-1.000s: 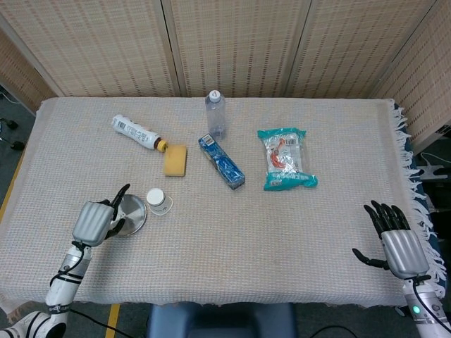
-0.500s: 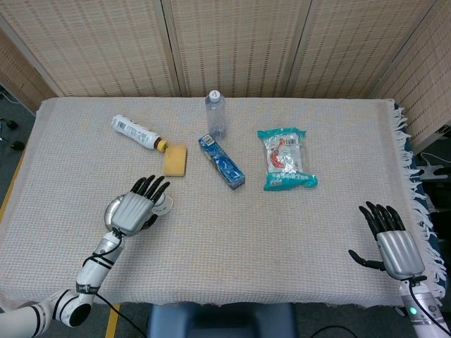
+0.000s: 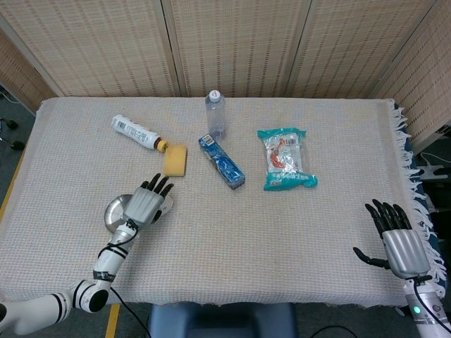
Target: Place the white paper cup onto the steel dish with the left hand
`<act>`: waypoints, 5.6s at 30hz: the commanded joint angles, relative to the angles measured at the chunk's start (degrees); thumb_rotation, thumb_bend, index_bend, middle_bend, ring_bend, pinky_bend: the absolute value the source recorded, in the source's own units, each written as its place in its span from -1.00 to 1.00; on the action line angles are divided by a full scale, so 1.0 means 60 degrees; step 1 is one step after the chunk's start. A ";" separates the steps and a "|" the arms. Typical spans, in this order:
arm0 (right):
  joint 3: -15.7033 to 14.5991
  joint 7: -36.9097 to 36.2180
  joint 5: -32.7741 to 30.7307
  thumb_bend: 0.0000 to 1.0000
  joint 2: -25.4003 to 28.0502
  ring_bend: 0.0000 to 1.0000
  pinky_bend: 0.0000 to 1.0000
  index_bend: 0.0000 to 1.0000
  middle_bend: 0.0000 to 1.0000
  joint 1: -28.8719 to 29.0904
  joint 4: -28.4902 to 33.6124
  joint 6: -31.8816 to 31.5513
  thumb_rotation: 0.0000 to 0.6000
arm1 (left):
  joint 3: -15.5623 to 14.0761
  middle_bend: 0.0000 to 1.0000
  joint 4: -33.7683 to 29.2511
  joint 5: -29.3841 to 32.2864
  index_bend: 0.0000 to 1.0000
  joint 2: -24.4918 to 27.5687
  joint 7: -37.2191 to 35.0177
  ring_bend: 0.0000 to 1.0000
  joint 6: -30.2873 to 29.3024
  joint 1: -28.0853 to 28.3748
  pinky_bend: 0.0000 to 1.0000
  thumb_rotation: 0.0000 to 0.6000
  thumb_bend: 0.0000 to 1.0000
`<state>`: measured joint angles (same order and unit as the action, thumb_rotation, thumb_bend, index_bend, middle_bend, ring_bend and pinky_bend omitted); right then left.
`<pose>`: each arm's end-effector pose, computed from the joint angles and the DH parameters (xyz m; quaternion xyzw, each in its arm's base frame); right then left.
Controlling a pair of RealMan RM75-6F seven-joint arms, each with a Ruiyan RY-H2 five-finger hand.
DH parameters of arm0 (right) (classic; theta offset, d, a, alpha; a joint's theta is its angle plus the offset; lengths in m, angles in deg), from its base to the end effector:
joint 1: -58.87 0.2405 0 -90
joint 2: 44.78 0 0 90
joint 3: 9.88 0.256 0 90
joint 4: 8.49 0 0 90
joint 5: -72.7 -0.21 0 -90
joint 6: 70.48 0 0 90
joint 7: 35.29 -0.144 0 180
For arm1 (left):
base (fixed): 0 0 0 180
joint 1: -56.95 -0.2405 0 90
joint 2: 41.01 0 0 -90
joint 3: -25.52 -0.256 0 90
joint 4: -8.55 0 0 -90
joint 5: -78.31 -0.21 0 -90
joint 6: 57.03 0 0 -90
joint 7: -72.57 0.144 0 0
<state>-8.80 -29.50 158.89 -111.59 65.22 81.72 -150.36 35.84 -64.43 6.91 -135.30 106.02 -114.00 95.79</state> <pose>-0.3166 -0.1820 0.1308 0.6417 -0.3845 0.3343 0.5733 -0.1787 0.3493 -0.0269 -0.7796 -0.2326 -0.2993 0.4986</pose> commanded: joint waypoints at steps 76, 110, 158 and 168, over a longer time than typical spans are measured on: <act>-0.0271 -0.0055 -0.0059 -0.64 0.0280 -1.00 -1.00 -1.00 -1.00 0.0169 0.0400 0.0659 0.20 | -0.0878 0.12 -0.0482 -0.0057 0.05 0.1784 -0.2491 -0.08 -0.0310 -0.1008 0.37 1.00 -0.36; -0.0302 -0.0012 -0.0040 -0.64 0.0258 -1.00 -1.00 -1.00 -1.00 0.0128 0.0426 0.0588 0.19 | -0.0767 0.06 -0.0184 0.0331 -0.01 0.1758 -0.1897 -0.16 0.0277 -0.0624 0.29 1.00 -0.33; -0.0437 0.0052 0.0212 -0.64 0.0280 -1.00 -1.00 -1.00 -1.00 0.0100 0.0554 0.0550 0.19 | -0.2011 0.03 -0.1380 -0.0712 -0.07 0.2723 -0.2958 -0.16 -0.2568 -0.3189 0.26 1.00 -0.34; -0.0462 0.0198 0.0189 -0.64 0.0225 -1.00 -1.00 -1.00 -1.00 0.0114 0.0584 0.0618 0.20 | -0.2056 -1.00 -0.1195 -0.0790 -1.00 0.2786 -0.3367 -1.00 -0.1941 -0.3205 -0.47 1.00 -0.36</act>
<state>-11.57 -28.32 160.02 -110.24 65.90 85.23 -146.65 23.57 -71.37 2.30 -118.81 85.95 -125.88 76.58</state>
